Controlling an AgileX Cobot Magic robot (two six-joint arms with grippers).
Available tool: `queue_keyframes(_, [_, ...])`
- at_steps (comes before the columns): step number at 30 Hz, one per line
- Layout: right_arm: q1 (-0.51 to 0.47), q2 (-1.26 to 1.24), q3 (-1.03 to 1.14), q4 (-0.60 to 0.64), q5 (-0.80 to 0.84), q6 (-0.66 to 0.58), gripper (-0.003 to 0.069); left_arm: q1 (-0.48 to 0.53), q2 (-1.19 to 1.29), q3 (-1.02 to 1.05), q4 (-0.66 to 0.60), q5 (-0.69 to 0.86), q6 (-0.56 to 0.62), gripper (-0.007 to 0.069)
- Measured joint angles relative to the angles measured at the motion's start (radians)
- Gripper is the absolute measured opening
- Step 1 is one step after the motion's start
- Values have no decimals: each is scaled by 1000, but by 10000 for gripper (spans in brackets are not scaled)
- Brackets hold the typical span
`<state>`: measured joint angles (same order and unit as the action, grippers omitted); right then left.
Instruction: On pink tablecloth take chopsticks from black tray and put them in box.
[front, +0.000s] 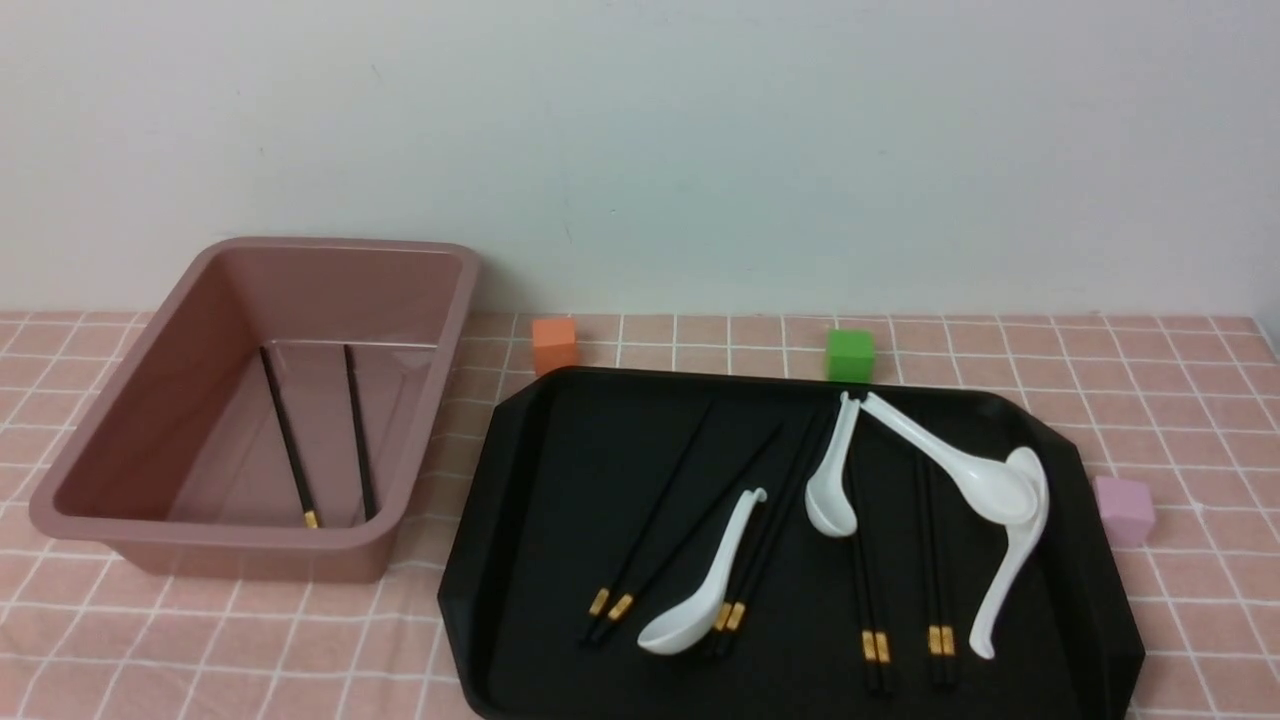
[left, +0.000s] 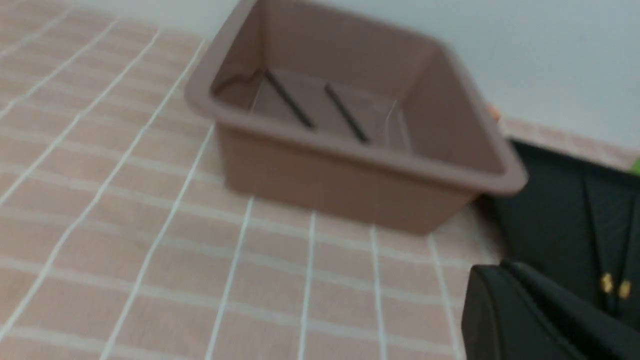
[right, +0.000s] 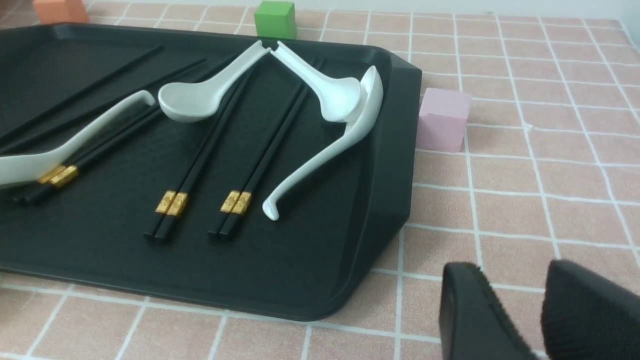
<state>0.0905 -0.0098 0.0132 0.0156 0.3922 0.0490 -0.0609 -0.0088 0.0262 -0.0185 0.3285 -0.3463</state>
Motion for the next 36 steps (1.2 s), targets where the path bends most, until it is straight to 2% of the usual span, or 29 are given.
queue_keyframes(3, [0, 0, 0, 0, 0, 0, 240, 7, 0, 4, -1, 59, 1, -13])
queue_keyframes(36, [0, 0, 0, 0, 0, 0, 240, 11, -1, 4, 0, 62, 1, -6])
